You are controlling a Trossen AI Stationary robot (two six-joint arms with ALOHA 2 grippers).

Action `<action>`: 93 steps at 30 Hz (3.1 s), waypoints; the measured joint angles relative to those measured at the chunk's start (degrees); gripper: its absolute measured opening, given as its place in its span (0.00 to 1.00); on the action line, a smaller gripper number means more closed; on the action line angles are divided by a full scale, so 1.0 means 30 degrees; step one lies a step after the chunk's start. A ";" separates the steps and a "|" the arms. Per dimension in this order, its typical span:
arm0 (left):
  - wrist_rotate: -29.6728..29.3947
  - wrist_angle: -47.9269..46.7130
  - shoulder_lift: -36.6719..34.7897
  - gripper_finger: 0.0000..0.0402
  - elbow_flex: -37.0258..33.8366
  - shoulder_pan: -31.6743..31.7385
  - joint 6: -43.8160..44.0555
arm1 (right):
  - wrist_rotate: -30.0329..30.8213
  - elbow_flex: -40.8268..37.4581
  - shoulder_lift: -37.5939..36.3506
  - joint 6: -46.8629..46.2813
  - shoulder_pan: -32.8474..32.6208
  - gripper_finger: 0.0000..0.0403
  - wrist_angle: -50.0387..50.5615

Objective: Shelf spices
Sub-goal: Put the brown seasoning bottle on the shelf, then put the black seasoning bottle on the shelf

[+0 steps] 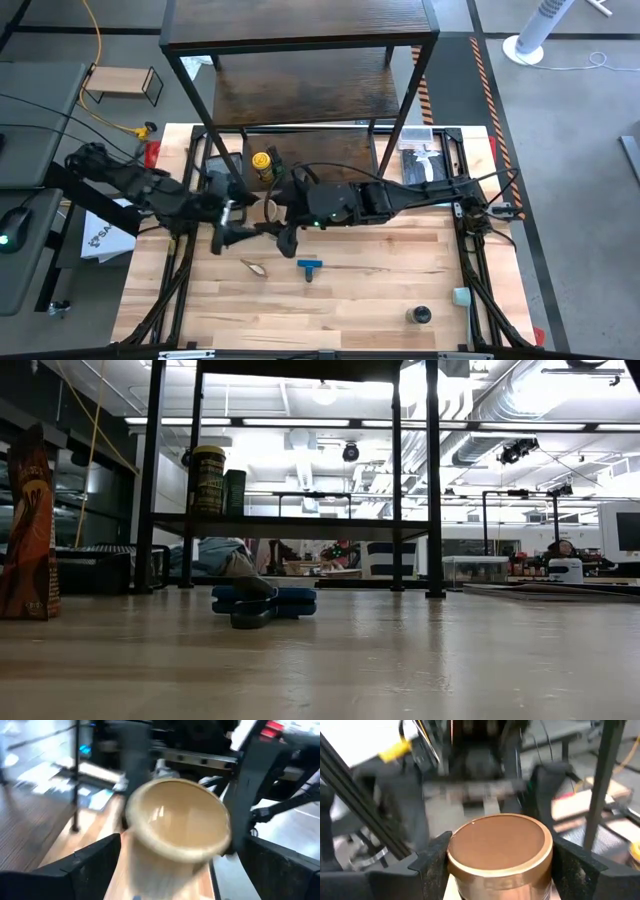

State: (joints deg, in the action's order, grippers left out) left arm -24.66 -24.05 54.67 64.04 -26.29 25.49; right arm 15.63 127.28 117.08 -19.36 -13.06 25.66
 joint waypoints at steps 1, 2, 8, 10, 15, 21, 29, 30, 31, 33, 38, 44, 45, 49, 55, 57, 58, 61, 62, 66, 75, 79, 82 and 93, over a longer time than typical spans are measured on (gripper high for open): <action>-0.0372 -0.0904 -0.0449 0.96 0.0026 -0.0141 0.0661 | -0.0003 -0.0021 -0.0043 -0.0002 -0.0007 0.67 0.0565; -0.0604 -0.1770 -0.0876 0.96 0.0032 -0.0290 0.1263 | 0.0040 -0.0022 -0.0069 -0.0017 -0.0049 0.67 0.0969; -0.3771 -0.4075 -0.3102 0.96 0.0031 -0.1899 0.3204 | 0.0205 -0.0015 -0.0161 -0.1258 -0.0594 0.67 0.3947; -0.5164 -0.4373 -0.3754 0.96 -0.0177 -0.2557 0.3674 | 0.1238 -0.0015 -0.0161 -0.1583 -0.0949 0.67 0.5144; -0.7923 -0.4971 -0.5341 0.96 -0.1864 -0.4302 0.5770 | 0.3811 -0.1085 -0.0241 -0.3316 -0.1558 0.67 0.5732; -0.9034 -0.5237 -0.6721 0.96 -0.4053 -0.5802 0.8855 | 0.4589 -0.5287 -0.0241 -0.6225 -0.2190 0.67 0.1423; -0.9447 -0.5188 -0.7001 0.96 -0.4587 -0.6198 0.9460 | 1.0891 -0.9975 -0.0294 -0.8118 -0.0886 0.67 -0.4145; -0.9388 -0.5204 -0.7033 0.96 -0.4587 -0.6198 0.9453 | 1.1888 -1.0233 -0.0350 -0.8233 -0.0603 0.67 -0.4277; -0.9258 -0.5245 -0.7093 0.96 -0.4587 -0.6192 0.9456 | 1.2774 -1.0461 -0.0471 -0.8359 -0.0348 0.67 -0.4283; -0.8748 -0.5344 -0.7194 0.96 -0.4587 -0.6198 0.9460 | 1.3792 -1.1028 -0.0590 -0.8581 0.0088 0.67 -0.4642; -0.7902 -0.5465 -0.7573 0.96 -0.4587 -0.6198 0.9460 | 1.5190 -1.2775 -0.0525 -0.8068 0.0967 0.67 -0.7652; -0.7452 -0.5442 -0.8181 0.96 -0.4572 -0.6198 0.9321 | 1.6185 -1.4241 -0.0525 -0.4405 0.2034 0.67 -1.3483; -0.7459 -0.5425 -0.8270 0.96 -0.4572 -0.6198 0.9311 | 1.6161 -1.4287 -0.0525 -0.3827 0.2265 0.67 -1.3867; -0.7459 -0.5062 -0.8487 0.96 -0.4569 -0.6198 0.8469 | 1.5648 -1.4287 -0.0525 -0.1349 0.3342 0.67 -1.4904; -0.7322 -0.5028 -0.8574 0.96 -0.4572 -0.6198 0.7951 | 1.2086 -1.4287 -0.0525 -0.0365 0.4666 0.67 -1.5210; -0.7310 -0.5024 -0.8568 0.96 -0.4572 -0.6198 0.7930 | 1.1411 -1.4287 -0.0525 -0.0047 0.4908 0.67 -1.5267; -0.7310 -0.5024 -0.8568 0.96 -0.4565 -0.6198 0.7930 | 1.1272 -1.4287 -0.0525 0.0130 0.4990 0.67 -1.5364; -0.7310 -0.5028 -0.8568 0.96 -0.4571 -0.6198 0.7930 | 1.1189 -1.4287 -0.0525 0.0575 0.5125 0.67 -1.5569; -0.7310 -0.5028 -0.8568 0.96 -0.4572 -0.6198 0.7926 | 1.1096 -1.4287 -0.0525 0.0587 0.5169 0.67 -1.5581; -0.7310 -0.5028 -0.8568 0.96 -0.4566 -0.6198 0.7923 | 0.9851 -1.4280 -0.0369 0.0475 0.5362 0.67 -1.5682; -0.7310 -0.5028 -0.8560 0.96 -0.4572 -0.6198 0.7937 | 0.9653 -1.4274 0.0204 0.0064 0.5367 0.78 -1.6259; -0.7310 -0.5040 -0.8553 0.96 -0.4570 -0.6198 0.7937 | 0.9679 -1.4251 0.0251 0.0593 0.5479 0.79 -1.6327; -0.7310 -0.5042 -0.8553 0.96 -0.4569 -0.6198 0.7937 | 0.9626 -1.4251 0.0260 0.1243 0.5486 0.79 -1.6517; -0.7244 -0.5049 -0.8553 0.96 -0.4570 -0.6191 0.7662 | 0.9695 -1.2556 0.0160 0.5084 0.5486 0.80 -1.6673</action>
State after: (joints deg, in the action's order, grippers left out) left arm -46.39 -39.20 29.02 50.33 -44.86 48.47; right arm 44.71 89.62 117.56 -4.11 3.40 -24.36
